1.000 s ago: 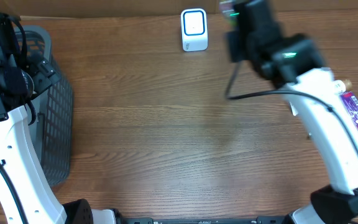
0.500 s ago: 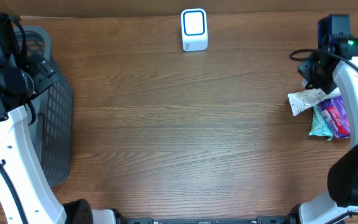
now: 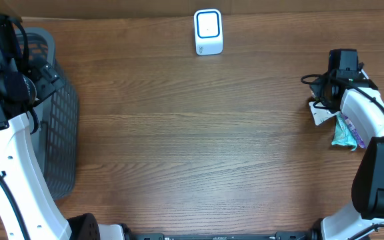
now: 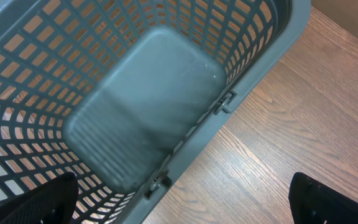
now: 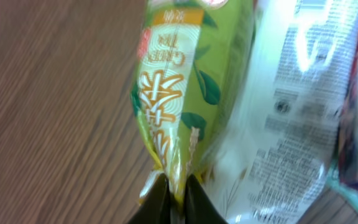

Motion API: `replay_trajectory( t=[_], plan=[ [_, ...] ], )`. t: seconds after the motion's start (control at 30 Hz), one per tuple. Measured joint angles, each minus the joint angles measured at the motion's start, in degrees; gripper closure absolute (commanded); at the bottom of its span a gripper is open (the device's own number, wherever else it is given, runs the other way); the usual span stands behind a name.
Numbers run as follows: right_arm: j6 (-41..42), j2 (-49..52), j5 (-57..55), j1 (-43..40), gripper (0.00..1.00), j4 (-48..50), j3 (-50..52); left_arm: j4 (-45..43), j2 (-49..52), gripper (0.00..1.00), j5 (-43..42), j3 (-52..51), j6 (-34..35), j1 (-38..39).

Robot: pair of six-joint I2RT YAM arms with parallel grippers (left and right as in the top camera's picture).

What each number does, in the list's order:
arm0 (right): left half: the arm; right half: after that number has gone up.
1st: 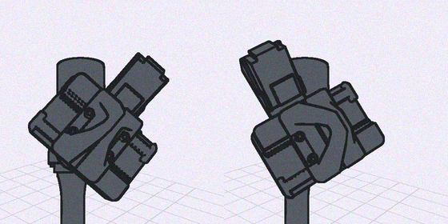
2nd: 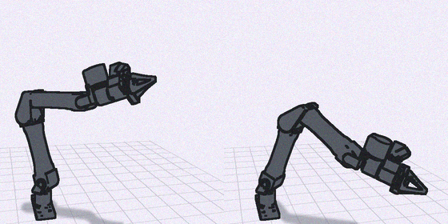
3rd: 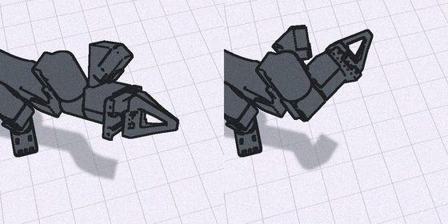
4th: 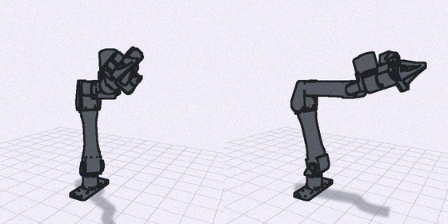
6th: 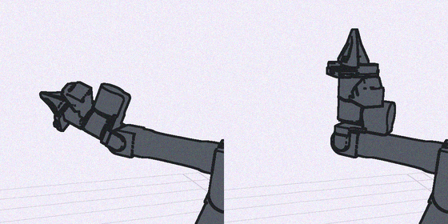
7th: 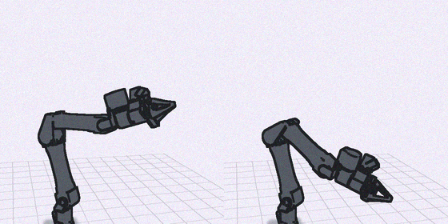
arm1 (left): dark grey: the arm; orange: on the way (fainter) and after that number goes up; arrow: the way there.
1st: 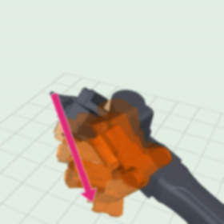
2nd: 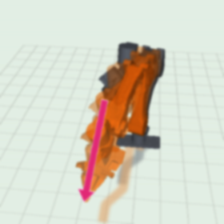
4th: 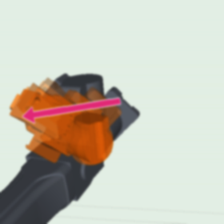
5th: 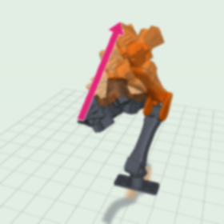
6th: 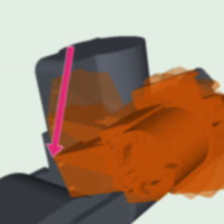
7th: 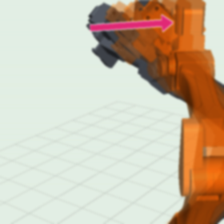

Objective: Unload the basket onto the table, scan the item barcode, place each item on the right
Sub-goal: 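Carry the pouch to the table's right side and release it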

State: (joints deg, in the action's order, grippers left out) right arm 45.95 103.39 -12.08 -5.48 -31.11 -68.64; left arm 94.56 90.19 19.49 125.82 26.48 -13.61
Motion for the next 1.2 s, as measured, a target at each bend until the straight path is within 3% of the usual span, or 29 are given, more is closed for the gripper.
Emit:
replay_trajectory(
  t=[0.07, 0.17, 0.3, 0.33, 0.43, 0.67, 0.8, 0.97, 1.2],
  plan=[
    [0.5, 0.0, -2.3, 0.0, 0.64, 0.7, -0.1, 0.0, 0.0, 0.0, 0.0, 0.0, 0.0, 0.0],
    [0.4, 0.0, -4.2, 0.0, 0.39, 0.6, -0.1, 0.0, 0.0, 0.0, 0.0, 0.0, 0.0, 0.0],
    [-1.5, -1.7, -2.6, 0.0, 0.2, -0.3, -0.3, 0.0, 0.0, 0.01, 0.0, 0.0, 0.0, 0.0],
    [-1.8, -2.9, -1.3, 0.0, 0.01, -0.6, -0.4, 0.0, 0.0, 0.01, 0.0, 0.0, 0.0, 0.0],
    [-2.8, -9.2, 4.0, 0.0, 0.0, -2.3, -0.6, 0.0, 0.0, 0.0, 0.0, 0.0, 0.0, 0.0],
    [-4.5, -34.6, 18.8, 0.0, 0.0, -8.4, -3.0, 0.0, 0.0, 0.0, 0.0, 0.0, 0.0, 0.0],
    [-6.8, -47.7, 22.9, 0.0, 0.0, -18.7, -4.4, 0.0, 0.0, 0.01, 0.0, 0.0, 0.0, 0.0],
    [-7.9, -57.5, 24.8, 0.0, 0.0, -34.1, -4.4, 0.0, 0.0, 0.0, 0.0, 0.0, 0.0, 0.0],
    [-8.5, -62.8, 25.4, 0.0, 0.0, -43.7, -4.4, 0.0, 0.0, 0.0, 0.0, 0.0, 0.0, 0.0]
  ],
)
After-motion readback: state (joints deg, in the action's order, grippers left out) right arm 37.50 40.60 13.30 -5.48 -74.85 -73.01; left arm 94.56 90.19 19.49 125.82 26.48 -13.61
